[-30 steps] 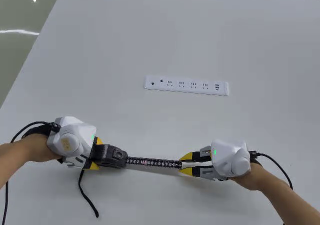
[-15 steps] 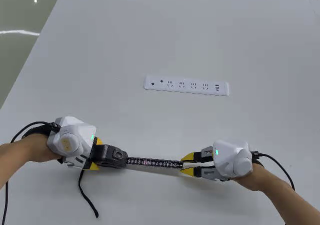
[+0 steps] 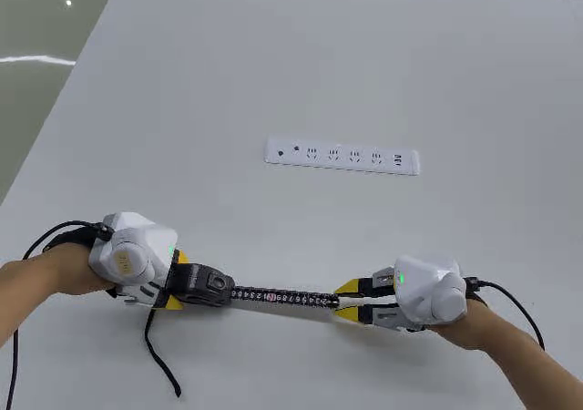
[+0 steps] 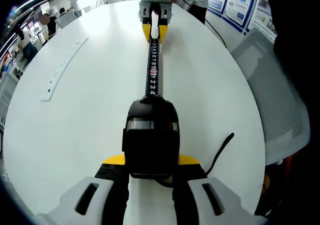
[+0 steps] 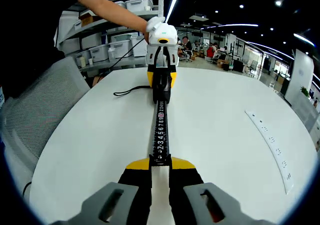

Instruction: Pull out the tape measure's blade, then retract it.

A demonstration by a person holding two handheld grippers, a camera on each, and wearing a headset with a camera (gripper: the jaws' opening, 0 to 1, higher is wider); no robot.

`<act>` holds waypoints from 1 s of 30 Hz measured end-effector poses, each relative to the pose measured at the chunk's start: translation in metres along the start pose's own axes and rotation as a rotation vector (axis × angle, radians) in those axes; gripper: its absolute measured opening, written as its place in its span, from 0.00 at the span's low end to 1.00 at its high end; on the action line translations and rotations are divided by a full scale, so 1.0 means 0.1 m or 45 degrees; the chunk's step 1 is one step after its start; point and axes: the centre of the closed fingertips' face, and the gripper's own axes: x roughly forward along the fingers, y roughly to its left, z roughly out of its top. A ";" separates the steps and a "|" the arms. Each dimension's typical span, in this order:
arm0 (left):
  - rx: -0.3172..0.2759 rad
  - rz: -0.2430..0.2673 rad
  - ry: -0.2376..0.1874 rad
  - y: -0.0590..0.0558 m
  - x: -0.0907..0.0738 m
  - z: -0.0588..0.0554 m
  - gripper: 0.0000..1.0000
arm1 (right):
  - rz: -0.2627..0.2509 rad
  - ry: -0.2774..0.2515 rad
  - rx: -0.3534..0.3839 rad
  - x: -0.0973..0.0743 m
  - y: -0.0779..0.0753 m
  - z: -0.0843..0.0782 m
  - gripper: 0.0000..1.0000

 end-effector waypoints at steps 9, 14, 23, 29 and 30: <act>-0.002 -0.003 0.001 0.00 0.00 0.00 0.29 | 0.000 0.000 0.004 -0.03 0.01 -0.02 0.10; -0.001 -0.004 0.003 -0.01 0.00 0.01 0.29 | -0.001 -0.002 0.007 -0.05 0.01 -0.02 0.10; -0.003 -0.007 0.008 0.00 0.01 0.01 0.29 | -0.001 -0.004 0.008 -0.08 0.01 -0.05 0.10; -0.002 -0.008 0.012 0.00 0.01 0.01 0.29 | 0.000 -0.005 0.014 -0.10 0.01 -0.05 0.10; -0.002 -0.009 0.012 0.00 0.01 0.01 0.29 | 0.000 -0.003 0.014 -0.10 0.01 -0.06 0.10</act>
